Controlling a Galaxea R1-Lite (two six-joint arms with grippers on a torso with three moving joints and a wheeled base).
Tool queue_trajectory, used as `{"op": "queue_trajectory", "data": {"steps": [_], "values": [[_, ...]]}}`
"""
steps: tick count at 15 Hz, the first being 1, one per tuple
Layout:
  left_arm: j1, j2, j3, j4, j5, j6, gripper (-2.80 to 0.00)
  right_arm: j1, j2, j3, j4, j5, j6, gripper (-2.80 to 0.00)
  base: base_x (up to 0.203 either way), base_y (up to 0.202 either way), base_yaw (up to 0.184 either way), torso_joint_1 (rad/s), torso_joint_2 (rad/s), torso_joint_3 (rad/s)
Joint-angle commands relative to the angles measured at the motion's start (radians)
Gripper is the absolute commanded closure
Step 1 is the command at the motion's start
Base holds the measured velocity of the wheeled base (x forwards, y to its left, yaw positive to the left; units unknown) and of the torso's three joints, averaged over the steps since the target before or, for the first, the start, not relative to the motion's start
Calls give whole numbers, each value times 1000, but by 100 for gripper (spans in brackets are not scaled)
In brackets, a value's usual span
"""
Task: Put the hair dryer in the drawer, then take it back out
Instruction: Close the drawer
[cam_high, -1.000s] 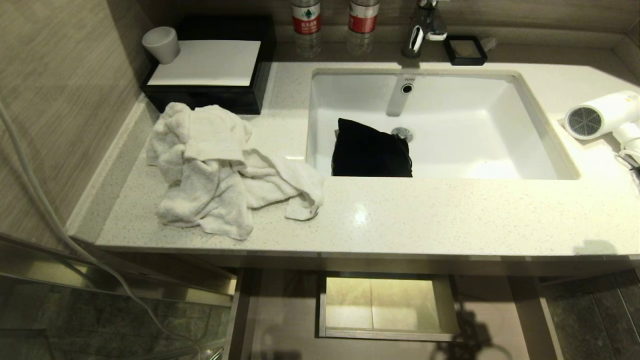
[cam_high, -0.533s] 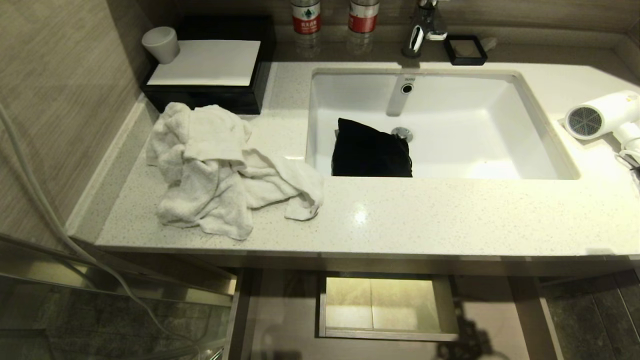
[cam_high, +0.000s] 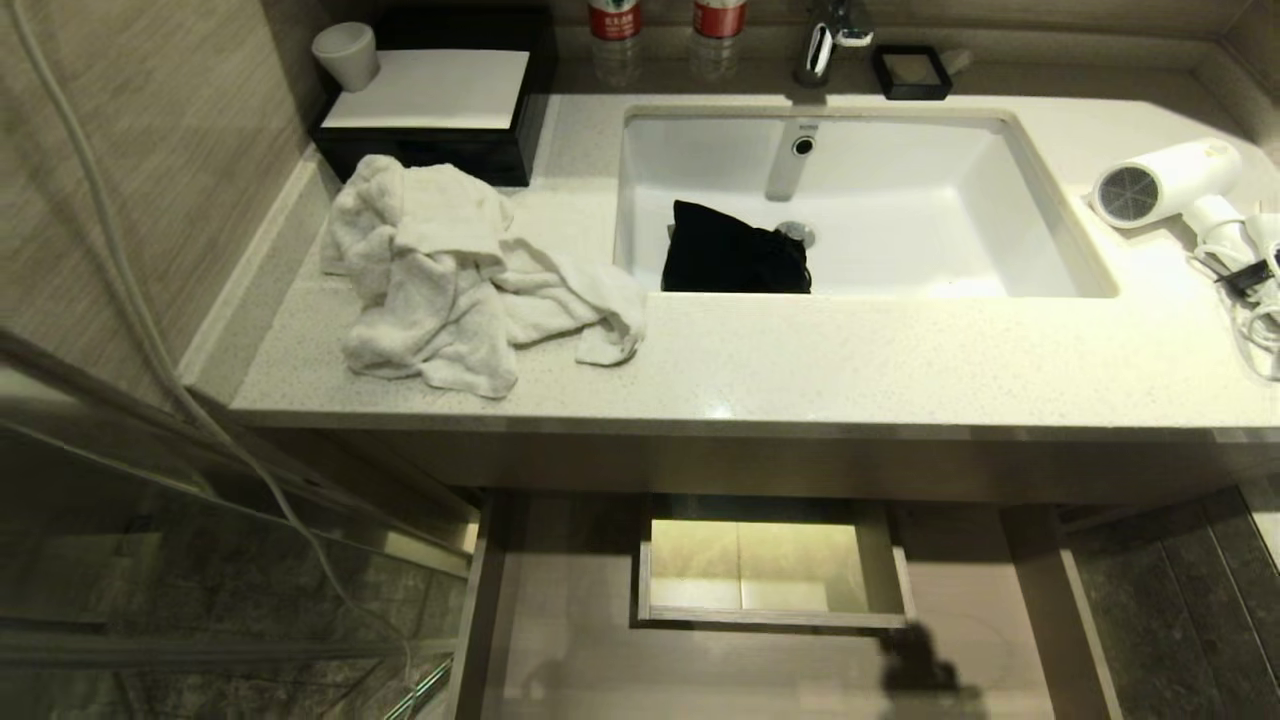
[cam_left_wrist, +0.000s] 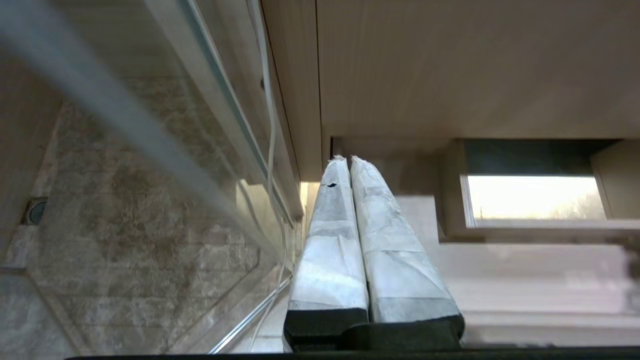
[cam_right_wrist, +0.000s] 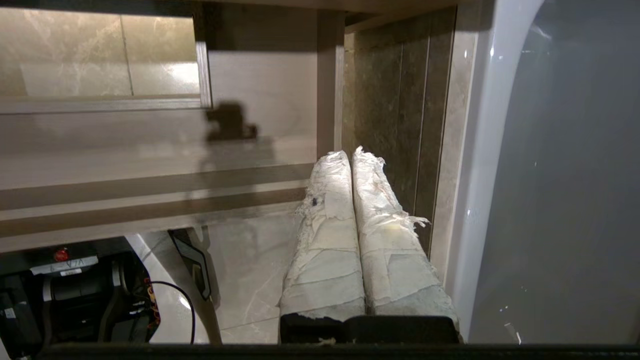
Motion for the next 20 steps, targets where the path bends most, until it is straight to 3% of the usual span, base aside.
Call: {"op": "queue_trajectory", "data": {"steps": [1,14,20], "values": [[0,0,2,0,0,0,0,0,-7,3,-1,-1,-3,0,0,0,0,-320,119,-198],[0,0,2,0,0,0,0,-1,-12,30,-46,-4,-6,0,0,0,0,-285,32,-250],[0,0,2,0,0,0,0,-3,-17,33,-50,-4,-3,0,0,0,0,-220,269,45]]}}
